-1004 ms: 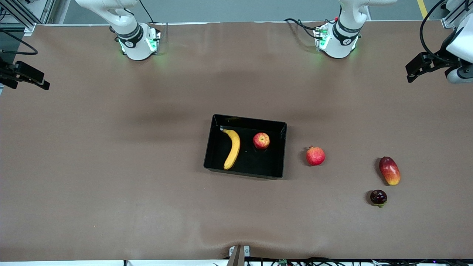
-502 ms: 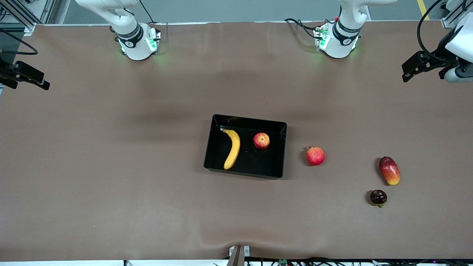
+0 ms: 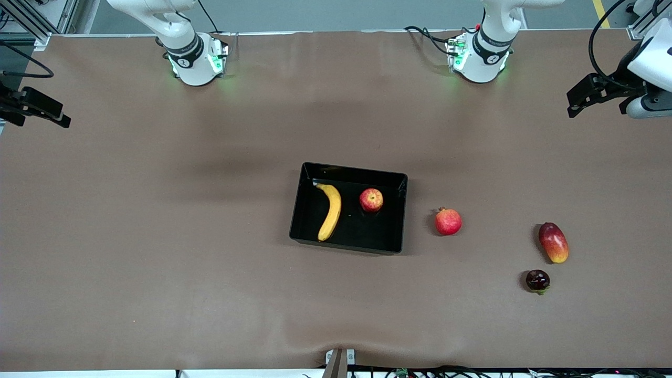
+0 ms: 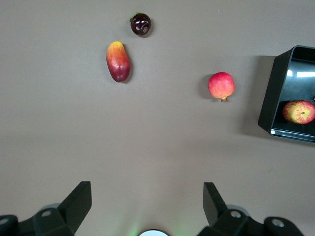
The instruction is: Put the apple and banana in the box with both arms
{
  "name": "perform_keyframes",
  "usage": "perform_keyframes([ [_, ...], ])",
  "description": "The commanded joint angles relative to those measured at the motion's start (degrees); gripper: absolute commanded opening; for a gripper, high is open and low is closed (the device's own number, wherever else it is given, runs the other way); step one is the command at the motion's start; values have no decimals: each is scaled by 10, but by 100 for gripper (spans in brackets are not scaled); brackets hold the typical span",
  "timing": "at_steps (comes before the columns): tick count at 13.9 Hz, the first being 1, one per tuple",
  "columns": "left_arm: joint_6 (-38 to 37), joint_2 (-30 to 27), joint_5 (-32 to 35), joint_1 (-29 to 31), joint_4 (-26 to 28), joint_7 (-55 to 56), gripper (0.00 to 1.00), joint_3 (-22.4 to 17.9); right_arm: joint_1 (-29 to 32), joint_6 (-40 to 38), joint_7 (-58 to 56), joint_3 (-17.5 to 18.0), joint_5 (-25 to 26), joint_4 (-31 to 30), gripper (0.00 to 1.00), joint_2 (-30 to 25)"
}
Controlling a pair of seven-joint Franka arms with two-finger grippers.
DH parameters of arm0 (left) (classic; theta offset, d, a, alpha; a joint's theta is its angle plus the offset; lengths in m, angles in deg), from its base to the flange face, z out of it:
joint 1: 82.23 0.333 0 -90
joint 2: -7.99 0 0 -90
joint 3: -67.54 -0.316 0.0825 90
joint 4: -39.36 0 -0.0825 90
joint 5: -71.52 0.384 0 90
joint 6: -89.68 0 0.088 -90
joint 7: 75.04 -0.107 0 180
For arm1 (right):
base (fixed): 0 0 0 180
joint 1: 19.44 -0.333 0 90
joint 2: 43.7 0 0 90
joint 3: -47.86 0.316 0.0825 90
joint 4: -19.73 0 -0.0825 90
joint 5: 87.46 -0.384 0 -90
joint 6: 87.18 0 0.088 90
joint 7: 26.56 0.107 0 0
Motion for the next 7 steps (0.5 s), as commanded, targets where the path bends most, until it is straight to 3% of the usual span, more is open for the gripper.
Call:
perform_keyframes([
  [1, 1, 6, -9, 3, -12, 0, 100, -1, 10, -6, 8, 8, 6, 6, 100, -2],
  [7, 1, 18, -9, 7, -13, 1, 100, -6, 10, -6, 8, 8, 5, 6, 100, -2],
])
